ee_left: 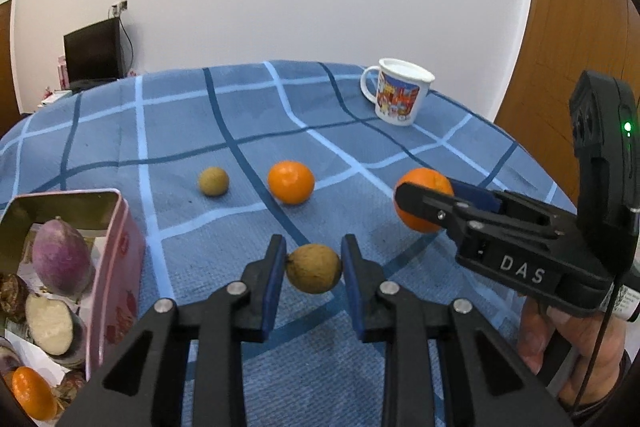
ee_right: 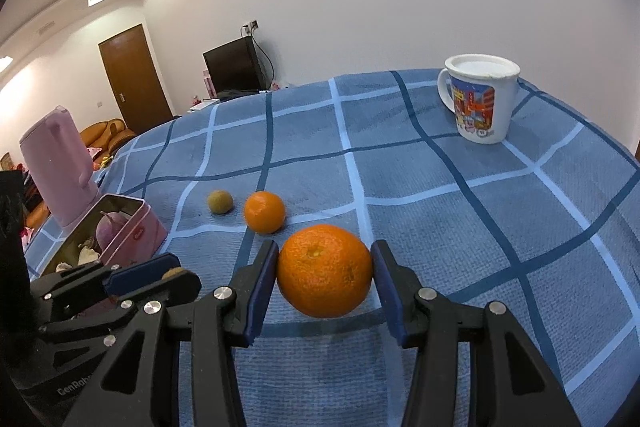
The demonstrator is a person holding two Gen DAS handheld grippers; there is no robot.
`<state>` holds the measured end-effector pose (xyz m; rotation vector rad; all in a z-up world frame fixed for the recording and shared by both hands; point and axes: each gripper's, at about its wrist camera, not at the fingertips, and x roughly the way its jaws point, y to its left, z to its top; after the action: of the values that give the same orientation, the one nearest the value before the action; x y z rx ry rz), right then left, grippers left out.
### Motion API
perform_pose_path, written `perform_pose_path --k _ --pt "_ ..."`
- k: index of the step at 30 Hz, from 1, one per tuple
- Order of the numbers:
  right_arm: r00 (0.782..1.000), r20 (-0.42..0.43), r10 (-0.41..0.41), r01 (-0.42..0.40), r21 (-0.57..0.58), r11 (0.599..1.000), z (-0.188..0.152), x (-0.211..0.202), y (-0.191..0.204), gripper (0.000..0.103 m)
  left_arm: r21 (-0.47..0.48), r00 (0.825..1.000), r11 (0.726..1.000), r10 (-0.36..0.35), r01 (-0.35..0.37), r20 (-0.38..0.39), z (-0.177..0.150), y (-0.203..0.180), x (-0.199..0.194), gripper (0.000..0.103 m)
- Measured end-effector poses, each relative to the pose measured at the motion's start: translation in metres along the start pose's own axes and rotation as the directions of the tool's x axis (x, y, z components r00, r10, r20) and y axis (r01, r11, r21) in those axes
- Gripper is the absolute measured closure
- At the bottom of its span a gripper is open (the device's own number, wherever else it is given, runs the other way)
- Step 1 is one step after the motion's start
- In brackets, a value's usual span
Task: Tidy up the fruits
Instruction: 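Grasp the small brown round fruit with the left tool, then lift the large orange and brown fruit and carry both toward the tin box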
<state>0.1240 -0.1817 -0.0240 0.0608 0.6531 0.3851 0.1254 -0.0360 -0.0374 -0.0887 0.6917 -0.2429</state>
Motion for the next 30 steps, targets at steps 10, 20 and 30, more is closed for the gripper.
perform_pose_path --k 10,20,30 --pt "0.999 0.045 0.015 -0.014 -0.024 1.000 -0.001 -0.009 0.005 0.053 0.002 0.998 1.000 0.021 -0.021 0.056 0.000 0.000 -0.010 0.073" --pt "0.997 0.079 0.018 -0.015 -0.036 0.999 -0.001 -0.016 0.007 0.053 0.014 0.994 0.999 0.044 -0.045 0.099 -0.002 -0.002 -0.019 0.073" --pt "0.992 0.127 0.015 -0.008 -0.056 0.998 -0.003 -0.025 0.011 0.053 0.031 0.988 0.997 0.060 -0.065 0.141 -0.004 -0.006 -0.027 0.073"
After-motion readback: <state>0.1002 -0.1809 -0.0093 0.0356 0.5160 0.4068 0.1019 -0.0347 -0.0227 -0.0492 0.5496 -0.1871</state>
